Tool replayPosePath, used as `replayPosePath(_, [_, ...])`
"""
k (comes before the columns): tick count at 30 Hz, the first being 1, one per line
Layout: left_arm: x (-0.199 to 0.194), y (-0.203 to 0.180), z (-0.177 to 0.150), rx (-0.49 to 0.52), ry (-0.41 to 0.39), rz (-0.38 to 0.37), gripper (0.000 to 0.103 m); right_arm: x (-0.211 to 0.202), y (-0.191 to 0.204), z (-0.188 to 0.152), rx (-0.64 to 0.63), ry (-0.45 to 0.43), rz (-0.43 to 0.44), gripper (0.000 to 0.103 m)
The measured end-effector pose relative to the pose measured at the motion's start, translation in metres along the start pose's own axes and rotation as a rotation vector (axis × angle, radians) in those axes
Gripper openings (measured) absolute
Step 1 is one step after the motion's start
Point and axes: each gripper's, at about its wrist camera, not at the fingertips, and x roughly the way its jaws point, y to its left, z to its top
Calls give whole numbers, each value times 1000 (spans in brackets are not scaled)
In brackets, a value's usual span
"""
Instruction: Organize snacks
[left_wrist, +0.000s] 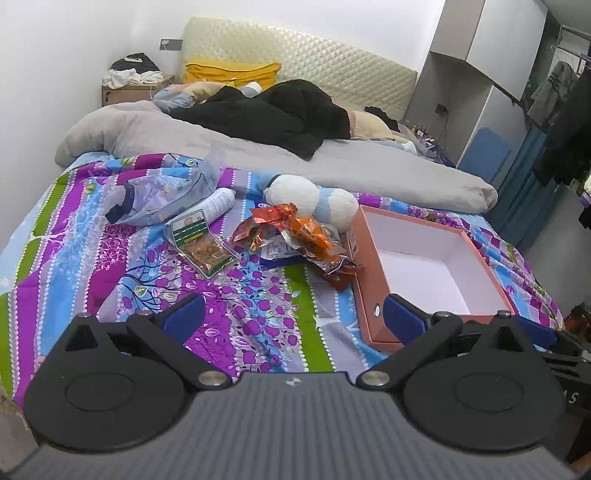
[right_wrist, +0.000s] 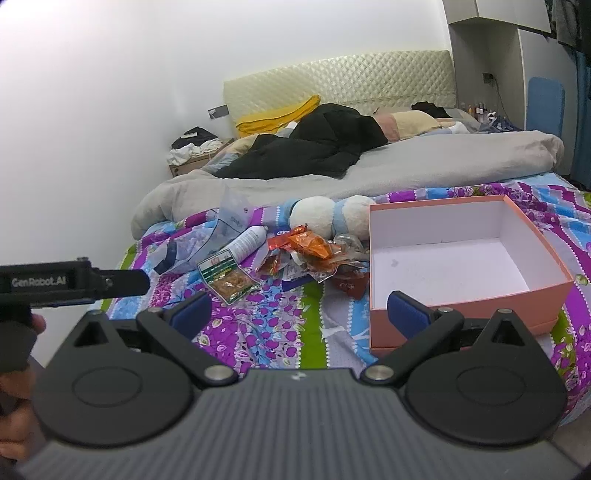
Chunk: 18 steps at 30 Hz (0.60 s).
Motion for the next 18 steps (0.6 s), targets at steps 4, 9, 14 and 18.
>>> replayPosePath(4, [0,-3,-1,9,0,-6,103,1,-1,0,-22,-9,-8,103])
replayPosePath(9, [-2,-2,0,12,-9,-3,103,2,-4,0,-12,-8,-12,103])
replayPosePath(14, [-3,3,0,-5,-20,-16,103,3,-2,0,-10,-5,-7,103])
replayPosePath(18, [-4,3,-1,4,-12,-4,103,3,1,-2,-21,1,0,103])
